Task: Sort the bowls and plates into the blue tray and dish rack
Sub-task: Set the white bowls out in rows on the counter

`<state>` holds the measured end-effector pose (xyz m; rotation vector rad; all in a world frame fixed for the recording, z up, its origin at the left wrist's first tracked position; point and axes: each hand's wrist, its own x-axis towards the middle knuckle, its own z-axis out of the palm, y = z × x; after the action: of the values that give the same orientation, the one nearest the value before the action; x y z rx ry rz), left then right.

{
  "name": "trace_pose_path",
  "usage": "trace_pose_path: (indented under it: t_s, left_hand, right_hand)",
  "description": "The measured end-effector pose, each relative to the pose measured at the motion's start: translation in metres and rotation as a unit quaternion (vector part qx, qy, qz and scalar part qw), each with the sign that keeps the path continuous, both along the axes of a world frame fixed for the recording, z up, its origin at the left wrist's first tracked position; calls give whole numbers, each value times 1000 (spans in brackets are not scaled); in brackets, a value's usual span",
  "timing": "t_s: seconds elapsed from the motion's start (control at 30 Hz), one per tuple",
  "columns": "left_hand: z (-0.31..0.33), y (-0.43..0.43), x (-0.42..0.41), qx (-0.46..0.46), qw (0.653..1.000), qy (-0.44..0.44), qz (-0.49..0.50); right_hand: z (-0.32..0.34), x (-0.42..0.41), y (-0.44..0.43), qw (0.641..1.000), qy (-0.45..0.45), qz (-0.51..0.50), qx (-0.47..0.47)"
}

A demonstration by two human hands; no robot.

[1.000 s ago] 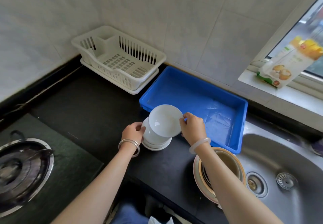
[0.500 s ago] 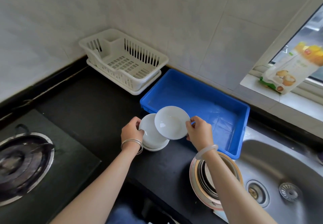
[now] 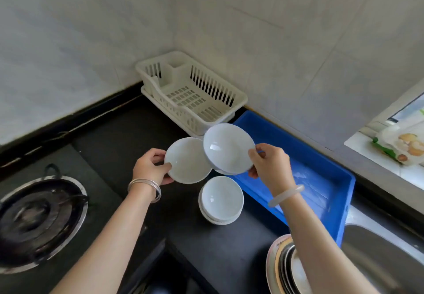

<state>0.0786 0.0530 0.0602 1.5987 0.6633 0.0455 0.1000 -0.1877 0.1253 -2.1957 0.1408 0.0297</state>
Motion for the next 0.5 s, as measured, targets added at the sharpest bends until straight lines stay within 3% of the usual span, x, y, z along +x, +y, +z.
trace_pose_path:
  t_s: [0.27, 0.5]
  left_hand:
    - [-27, 105, 22, -36, 990, 17, 132]
    - [-62, 166, 70, -55, 970, 53, 232]
  right_hand:
    - [-40, 87, 107, 991, 105, 78, 12]
    - [-100, 160, 193, 980, 177, 82, 42]
